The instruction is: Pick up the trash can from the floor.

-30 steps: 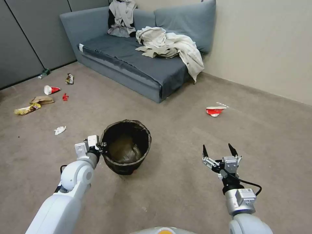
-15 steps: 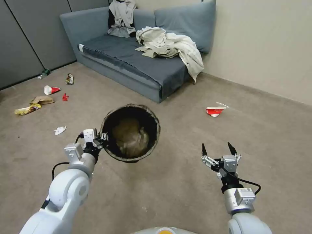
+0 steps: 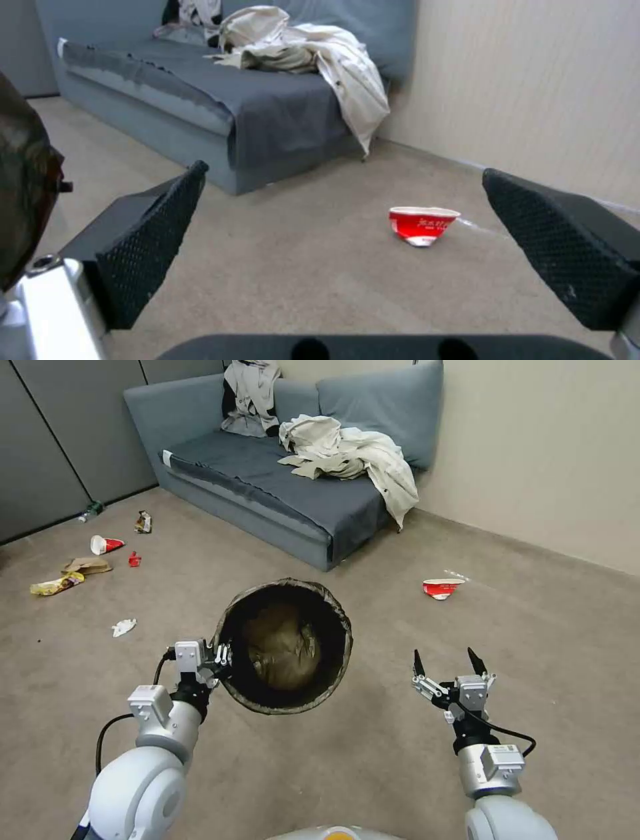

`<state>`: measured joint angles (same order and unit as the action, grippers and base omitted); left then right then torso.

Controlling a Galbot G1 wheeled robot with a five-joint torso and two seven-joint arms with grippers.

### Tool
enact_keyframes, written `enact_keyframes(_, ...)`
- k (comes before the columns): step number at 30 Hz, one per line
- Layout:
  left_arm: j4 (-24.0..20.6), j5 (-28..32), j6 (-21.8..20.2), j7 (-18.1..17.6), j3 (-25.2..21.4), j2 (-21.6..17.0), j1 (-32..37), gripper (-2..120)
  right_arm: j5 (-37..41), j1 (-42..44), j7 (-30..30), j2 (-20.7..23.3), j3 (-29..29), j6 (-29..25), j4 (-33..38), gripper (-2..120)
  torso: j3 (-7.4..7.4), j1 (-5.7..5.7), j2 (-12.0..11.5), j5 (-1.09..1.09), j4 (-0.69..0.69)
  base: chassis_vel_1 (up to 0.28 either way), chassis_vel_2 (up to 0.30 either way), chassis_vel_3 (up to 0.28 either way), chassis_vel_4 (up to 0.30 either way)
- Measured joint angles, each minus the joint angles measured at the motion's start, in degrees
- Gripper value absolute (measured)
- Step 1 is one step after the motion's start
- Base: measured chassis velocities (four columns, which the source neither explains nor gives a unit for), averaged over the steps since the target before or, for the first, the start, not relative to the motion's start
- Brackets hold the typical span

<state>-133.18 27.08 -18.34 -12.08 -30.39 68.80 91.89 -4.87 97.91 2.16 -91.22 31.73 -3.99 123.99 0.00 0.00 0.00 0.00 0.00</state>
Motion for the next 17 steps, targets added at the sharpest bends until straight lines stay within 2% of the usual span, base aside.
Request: enact_keyframes(17,1.08,-0.45,0.12,-0.26,0.22,0.01,-0.01,3,-0.13,-0.17,-0.05,-0.30,0.20,-0.52,0.31,100,0.00,0.00,0.00,0.00,0.00,0.000,0.000,0.000,0.000)
